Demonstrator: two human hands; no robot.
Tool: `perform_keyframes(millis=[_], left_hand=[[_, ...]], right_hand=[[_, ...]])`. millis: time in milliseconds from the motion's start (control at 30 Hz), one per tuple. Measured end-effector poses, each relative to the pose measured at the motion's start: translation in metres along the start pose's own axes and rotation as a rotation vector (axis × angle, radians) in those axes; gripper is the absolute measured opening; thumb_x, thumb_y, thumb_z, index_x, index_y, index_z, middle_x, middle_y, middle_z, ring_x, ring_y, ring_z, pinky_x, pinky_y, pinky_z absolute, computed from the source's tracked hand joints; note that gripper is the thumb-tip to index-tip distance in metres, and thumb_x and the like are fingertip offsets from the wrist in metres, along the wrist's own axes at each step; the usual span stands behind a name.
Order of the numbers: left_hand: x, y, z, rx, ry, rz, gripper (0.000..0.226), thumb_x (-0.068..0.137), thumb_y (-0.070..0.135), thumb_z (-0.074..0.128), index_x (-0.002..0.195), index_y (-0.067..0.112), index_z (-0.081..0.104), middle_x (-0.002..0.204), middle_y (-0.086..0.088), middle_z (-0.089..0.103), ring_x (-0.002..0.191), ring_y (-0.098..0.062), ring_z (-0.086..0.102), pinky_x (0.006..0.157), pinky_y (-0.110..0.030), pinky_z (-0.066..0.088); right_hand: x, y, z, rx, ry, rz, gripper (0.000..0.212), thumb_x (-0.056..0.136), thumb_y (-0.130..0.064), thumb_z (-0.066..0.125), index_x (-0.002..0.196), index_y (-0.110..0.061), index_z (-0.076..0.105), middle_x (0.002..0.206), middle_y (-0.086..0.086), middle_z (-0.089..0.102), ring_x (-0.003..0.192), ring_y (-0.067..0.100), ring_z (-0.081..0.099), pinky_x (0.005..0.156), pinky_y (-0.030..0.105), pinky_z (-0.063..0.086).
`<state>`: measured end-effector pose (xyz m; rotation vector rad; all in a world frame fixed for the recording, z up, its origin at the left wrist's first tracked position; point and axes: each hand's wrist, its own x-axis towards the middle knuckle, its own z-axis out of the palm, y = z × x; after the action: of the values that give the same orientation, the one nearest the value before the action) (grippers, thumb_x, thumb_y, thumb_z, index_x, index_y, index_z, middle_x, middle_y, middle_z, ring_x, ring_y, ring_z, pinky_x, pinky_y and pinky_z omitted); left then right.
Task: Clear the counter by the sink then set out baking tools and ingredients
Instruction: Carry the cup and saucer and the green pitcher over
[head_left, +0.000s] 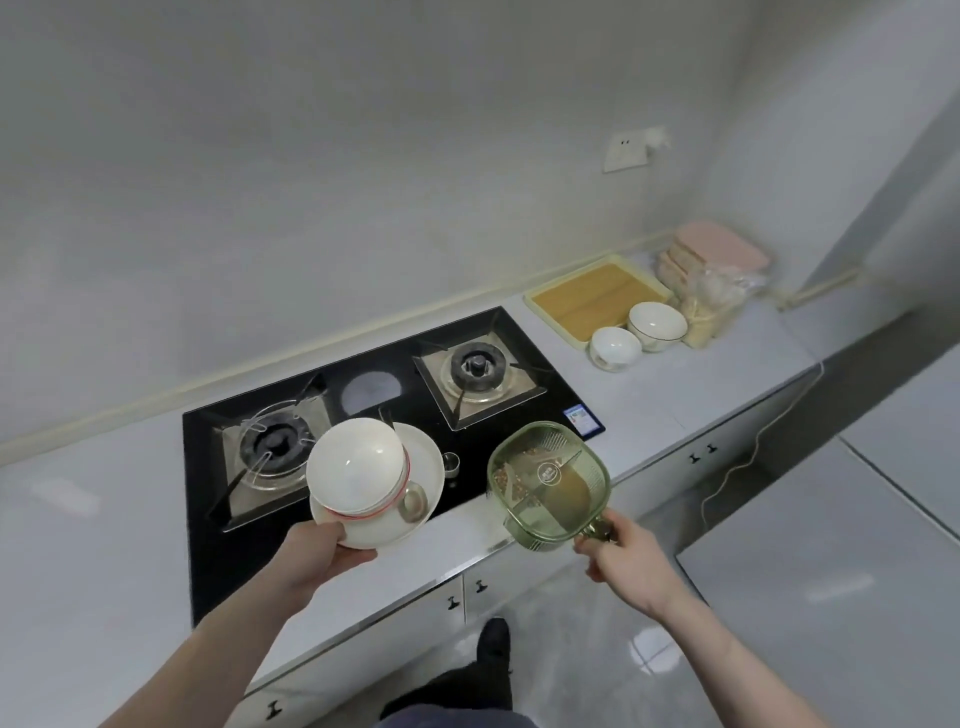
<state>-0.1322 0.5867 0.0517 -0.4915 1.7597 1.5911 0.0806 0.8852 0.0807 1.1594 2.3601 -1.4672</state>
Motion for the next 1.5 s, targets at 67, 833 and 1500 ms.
perform_keyframes(millis=[67,833,1500], left_hand=[[0.011,0.007,0.033,0.014,-0.026,0.009,0.028,0.095,-0.012,0.039,0.118,-0.007,0.054,0.109,-0.028,0.066,0.092,-0.040,0.070,0.056,-0.029,0.062],[0.093,0.039,0.335,0.106,0.010,0.013,0.031,0.093,-0.010,0.041,0.115,-0.004,0.062,0.104,-0.023,0.073,0.082,-0.036,0.076,0.071,-0.038,0.065],[0.109,0.013,0.498,-0.071,0.173,-0.088,0.033,0.089,-0.012,0.041,0.115,-0.011,0.060,0.099,-0.028,0.072,0.079,-0.039,0.076,0.062,-0.035,0.063]], right_hand=[[0.014,0.011,-0.024,0.005,0.021,0.022,0.013,0.087,-0.019,0.065,0.097,-0.025,0.067,0.075,0.000,0.069,0.055,0.008,0.065,0.067,0.029,0.055],[0.258,0.114,-0.283,0.021,0.187,0.239,0.023,0.088,-0.024,0.061,0.111,-0.024,0.066,0.090,0.003,0.073,0.077,0.025,0.072,0.076,0.038,0.059],[0.414,0.180,-0.346,0.039,-0.013,0.252,0.014,0.081,-0.026,0.059,0.094,-0.025,0.063,0.095,0.007,0.067,0.093,0.033,0.067,0.092,0.052,0.057]])
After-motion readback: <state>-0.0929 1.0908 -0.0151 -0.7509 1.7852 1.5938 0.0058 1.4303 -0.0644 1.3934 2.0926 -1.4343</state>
